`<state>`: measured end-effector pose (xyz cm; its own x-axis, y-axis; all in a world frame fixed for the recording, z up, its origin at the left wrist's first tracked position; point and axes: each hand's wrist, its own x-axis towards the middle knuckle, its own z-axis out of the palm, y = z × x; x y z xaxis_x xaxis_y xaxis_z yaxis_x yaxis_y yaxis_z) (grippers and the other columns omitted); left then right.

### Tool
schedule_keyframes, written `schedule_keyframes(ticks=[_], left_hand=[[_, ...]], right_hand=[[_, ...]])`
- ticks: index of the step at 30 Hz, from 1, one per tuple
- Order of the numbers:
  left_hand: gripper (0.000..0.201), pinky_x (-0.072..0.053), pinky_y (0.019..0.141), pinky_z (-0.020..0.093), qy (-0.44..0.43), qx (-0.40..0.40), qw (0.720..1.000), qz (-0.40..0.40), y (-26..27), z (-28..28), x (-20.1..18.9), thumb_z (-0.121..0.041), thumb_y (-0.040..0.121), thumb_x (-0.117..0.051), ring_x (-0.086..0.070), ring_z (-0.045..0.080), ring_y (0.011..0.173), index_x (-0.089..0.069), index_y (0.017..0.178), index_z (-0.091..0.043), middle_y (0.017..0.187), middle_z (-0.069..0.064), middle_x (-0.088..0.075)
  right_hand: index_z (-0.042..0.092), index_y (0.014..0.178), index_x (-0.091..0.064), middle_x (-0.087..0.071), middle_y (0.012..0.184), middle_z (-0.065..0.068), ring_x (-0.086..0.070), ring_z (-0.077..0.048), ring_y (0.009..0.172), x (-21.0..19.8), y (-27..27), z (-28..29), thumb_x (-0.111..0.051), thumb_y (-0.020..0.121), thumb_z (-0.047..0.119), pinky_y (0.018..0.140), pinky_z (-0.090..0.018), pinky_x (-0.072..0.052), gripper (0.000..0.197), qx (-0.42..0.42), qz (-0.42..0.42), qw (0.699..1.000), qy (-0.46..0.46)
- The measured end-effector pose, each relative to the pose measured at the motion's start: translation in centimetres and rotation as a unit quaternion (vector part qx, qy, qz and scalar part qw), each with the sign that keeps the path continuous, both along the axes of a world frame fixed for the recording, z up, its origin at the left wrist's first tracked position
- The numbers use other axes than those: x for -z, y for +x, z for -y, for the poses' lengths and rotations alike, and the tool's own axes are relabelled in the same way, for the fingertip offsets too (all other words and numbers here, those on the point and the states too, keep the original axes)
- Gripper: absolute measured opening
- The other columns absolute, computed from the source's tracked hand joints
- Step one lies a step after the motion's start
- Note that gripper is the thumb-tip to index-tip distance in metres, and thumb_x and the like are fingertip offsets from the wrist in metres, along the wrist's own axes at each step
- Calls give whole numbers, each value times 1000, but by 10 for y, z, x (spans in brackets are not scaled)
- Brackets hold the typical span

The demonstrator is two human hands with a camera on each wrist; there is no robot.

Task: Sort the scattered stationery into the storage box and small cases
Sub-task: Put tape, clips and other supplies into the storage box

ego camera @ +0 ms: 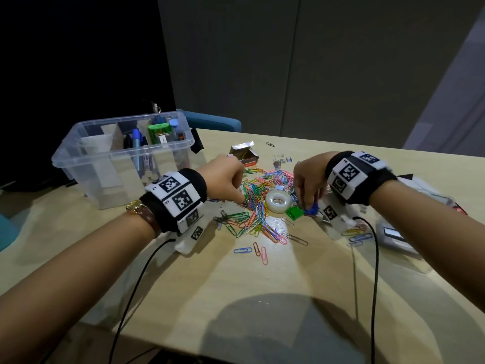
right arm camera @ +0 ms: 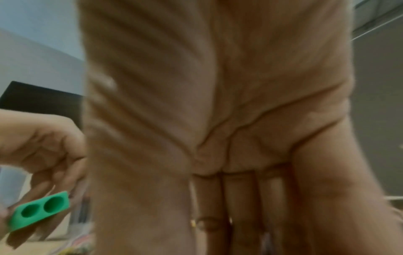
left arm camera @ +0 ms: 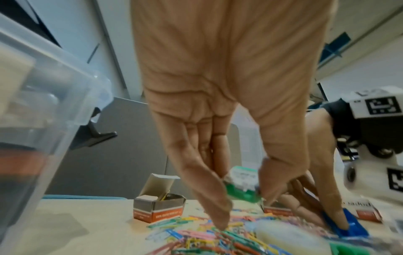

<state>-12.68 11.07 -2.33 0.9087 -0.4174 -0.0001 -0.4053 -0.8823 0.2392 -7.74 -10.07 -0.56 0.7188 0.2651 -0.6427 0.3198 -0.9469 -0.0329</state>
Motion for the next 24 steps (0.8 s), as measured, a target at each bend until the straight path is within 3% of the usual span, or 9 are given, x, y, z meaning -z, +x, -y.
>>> schedule_keyframes(ticks=[3,5,9,13,17,21,24], left_hand=[[25,-53,65,31,-104,-15,994,19,-2,-16,-9,-20,73,-82,-61,18,74,-58,81,-14,81,4,-63],[27,-58,63,31,-208,-22,978,-8,-3,-28,-17,-15,74,-83,-68,20,68,-61,90,-11,76,7,-66],[23,-61,64,36,-333,-57,941,37,3,-63,-41,-6,76,-78,-72,28,68,-65,93,2,73,16,-70],[18,-58,59,23,-388,-120,901,152,12,-114,-61,-7,79,-76,-69,12,62,-63,91,-5,75,15,-67],[21,-50,48,13,-423,-179,869,185,24,-155,-56,0,87,-65,-65,-1,53,-50,81,-13,72,13,-60],[21,-43,48,7,-406,-234,866,177,36,-167,-26,-2,84,-70,-60,-9,53,-53,80,-13,67,3,-59],[21,-44,56,12,-402,-249,861,187,43,-171,-13,-11,83,-74,-62,-3,59,-56,93,-12,68,4,-65]], right_hand=[[4,93,-73,-68,64,0,-62,-4,50,-10,7,4,-76,79,2,49,-14,-50,14,37,18,996,82],[5,90,-74,-69,72,-6,-64,-11,58,-17,14,3,-73,82,1,50,-15,-51,9,43,50,991,117],[10,88,-75,-70,76,0,-62,-7,65,-38,23,-13,-68,86,2,54,-13,-49,11,4,63,989,135],[12,93,-77,-72,78,4,-65,-7,73,-59,31,-38,-70,87,9,56,-14,-50,9,-8,101,973,206],[16,93,-75,-71,85,3,-61,-6,74,-65,42,-73,-68,90,21,56,-18,-47,9,22,196,923,329],[22,87,-78,-73,89,5,-64,-9,90,-61,50,-122,-76,83,26,80,-27,-54,6,26,236,850,470],[17,81,-77,-74,81,-1,-69,-9,79,-60,52,-160,-79,81,22,68,-23,-57,4,18,248,829,501]])
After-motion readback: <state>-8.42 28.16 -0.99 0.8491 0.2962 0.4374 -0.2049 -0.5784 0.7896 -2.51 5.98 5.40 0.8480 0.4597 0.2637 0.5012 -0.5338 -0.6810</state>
